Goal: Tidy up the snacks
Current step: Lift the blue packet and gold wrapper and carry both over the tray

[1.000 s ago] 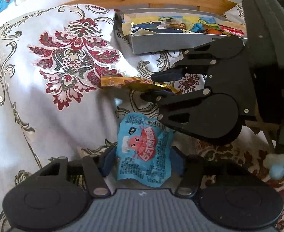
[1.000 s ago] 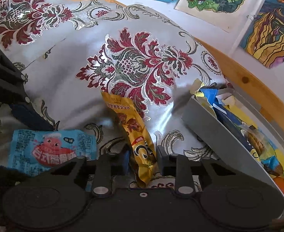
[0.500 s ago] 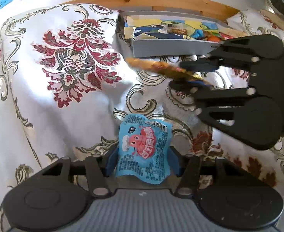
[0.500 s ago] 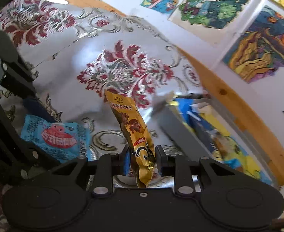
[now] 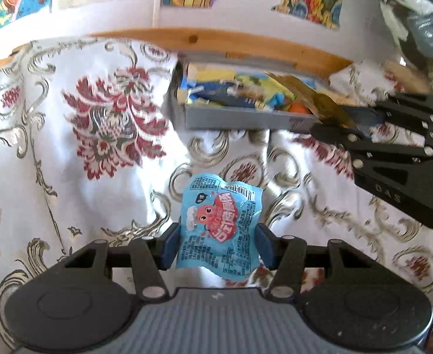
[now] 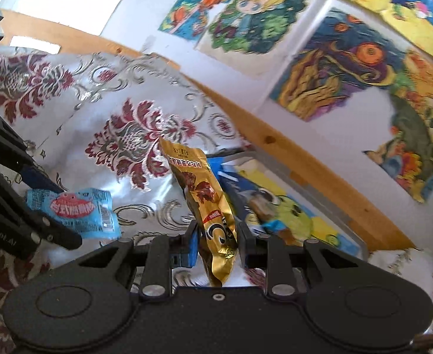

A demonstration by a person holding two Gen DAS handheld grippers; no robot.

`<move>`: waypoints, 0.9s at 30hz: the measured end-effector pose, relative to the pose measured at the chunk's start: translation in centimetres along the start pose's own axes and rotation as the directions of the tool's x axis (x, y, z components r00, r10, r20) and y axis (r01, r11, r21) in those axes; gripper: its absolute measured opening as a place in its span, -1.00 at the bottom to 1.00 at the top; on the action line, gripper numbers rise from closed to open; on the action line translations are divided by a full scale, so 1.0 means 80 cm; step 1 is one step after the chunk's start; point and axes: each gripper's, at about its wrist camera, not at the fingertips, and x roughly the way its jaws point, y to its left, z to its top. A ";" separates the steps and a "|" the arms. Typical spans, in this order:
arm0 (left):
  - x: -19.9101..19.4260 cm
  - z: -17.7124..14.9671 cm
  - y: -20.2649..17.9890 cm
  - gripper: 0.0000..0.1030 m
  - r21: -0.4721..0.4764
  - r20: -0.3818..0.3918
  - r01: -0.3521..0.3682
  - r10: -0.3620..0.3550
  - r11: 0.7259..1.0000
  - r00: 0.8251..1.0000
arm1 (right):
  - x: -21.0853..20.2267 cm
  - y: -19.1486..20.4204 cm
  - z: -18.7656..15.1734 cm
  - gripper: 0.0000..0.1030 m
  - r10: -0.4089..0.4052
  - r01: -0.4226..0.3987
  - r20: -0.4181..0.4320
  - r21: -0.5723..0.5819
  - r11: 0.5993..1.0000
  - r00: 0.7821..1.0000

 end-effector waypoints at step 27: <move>0.099 0.160 -0.124 0.15 -0.138 0.094 -0.119 0.132 0.983 0.987 | 0.009 -0.187 -0.075 -0.46 -0.212 0.189 -0.011 0.496 0.847 0.977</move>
